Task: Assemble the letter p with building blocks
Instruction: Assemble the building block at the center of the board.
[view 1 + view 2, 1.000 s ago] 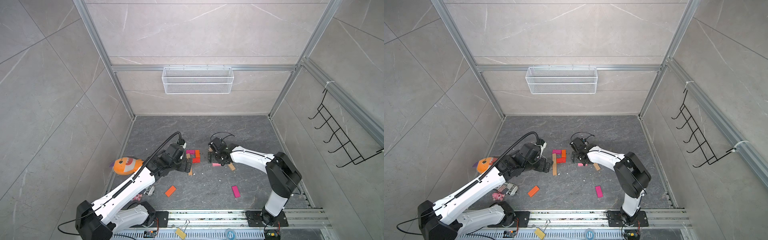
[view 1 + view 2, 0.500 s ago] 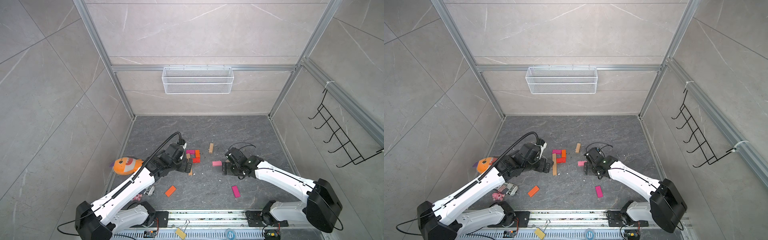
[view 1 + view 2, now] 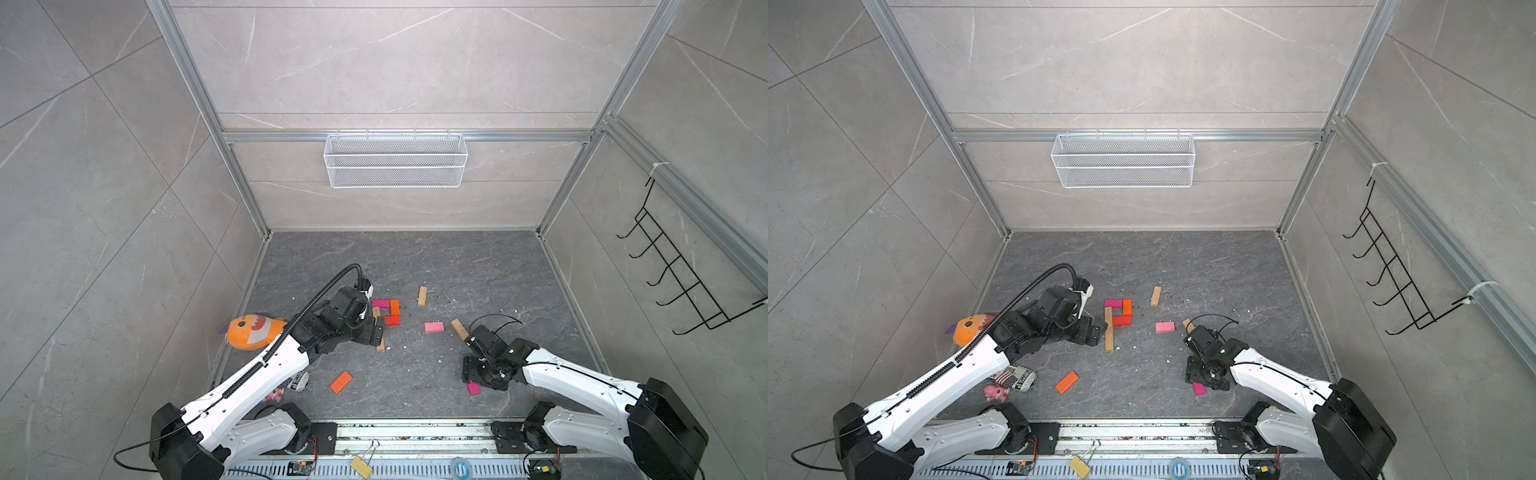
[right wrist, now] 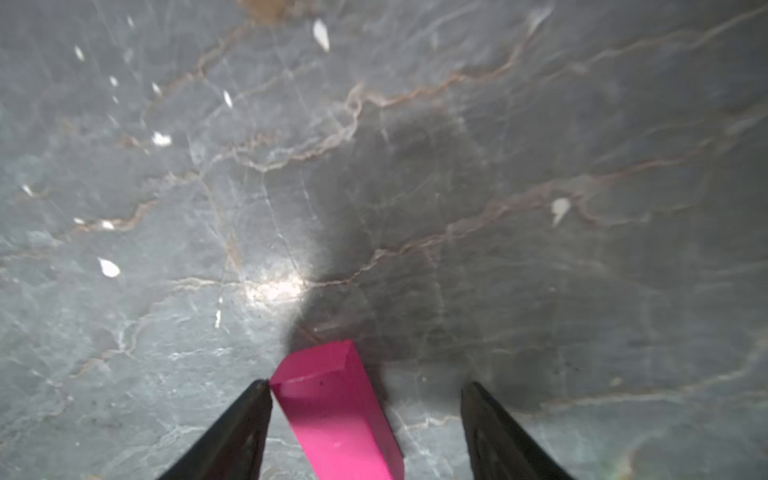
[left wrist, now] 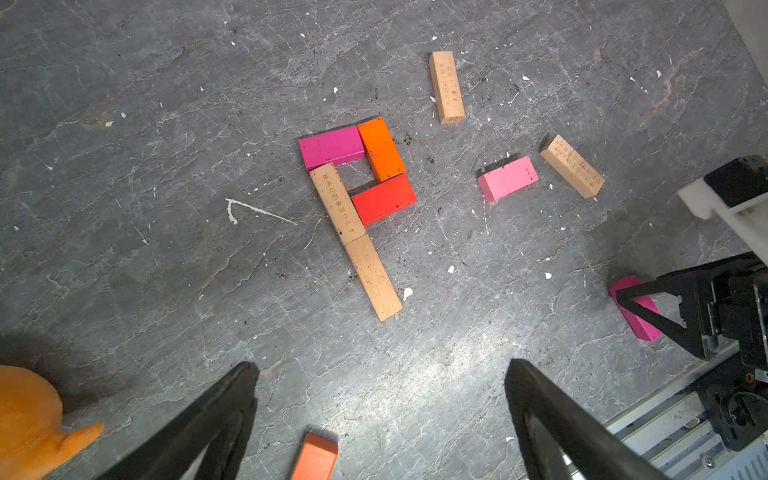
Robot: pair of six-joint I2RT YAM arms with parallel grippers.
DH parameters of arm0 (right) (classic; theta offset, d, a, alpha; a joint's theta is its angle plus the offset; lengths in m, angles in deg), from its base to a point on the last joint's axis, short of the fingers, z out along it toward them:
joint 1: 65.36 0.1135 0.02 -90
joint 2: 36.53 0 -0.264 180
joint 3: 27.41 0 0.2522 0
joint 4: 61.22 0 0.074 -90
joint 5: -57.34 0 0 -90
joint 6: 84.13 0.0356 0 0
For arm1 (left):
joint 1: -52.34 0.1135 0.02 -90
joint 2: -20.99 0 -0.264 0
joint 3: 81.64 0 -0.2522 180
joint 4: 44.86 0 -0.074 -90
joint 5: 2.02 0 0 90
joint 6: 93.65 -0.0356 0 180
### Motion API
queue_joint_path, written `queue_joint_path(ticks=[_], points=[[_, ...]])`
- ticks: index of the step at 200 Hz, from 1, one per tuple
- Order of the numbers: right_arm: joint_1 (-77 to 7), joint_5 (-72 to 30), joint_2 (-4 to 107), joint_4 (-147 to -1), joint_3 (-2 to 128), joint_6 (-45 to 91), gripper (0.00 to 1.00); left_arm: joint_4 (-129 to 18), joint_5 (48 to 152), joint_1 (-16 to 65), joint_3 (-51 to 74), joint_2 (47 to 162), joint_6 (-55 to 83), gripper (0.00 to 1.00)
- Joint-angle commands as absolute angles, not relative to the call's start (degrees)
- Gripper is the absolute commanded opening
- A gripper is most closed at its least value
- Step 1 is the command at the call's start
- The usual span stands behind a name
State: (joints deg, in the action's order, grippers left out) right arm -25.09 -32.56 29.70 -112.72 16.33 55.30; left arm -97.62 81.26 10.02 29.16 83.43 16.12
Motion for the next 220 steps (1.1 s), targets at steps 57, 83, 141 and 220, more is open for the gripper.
queue_joint_path(ticks=[57, 83, 141, 220], points=[[-23.02, -30.47, 30.41, -109.27, 14.59, 57.51, 0.54, -97.91, 82.26, 10.29, 27.03, 82.76, 16.21, 0.96], [-22.3, -30.63, 31.4, -108.24, 14.56, 57.73, 0.48, -98.0, 82.44, 10.26, 27.06, 83.03, 16.22, 0.96], [-20.85, -33.02, 35.62, -107.26, 17.63, 56.57, 0.29, -98.0, 82.34, 10.26, 27.07, 83.09, 16.13, 0.96], [-27.37, -34.32, 50.1, -107.98, 32.63, 40.84, 0.21, -98.26, 82.27, 10.25, 27.02, 83.16, 16.02, 0.96]])
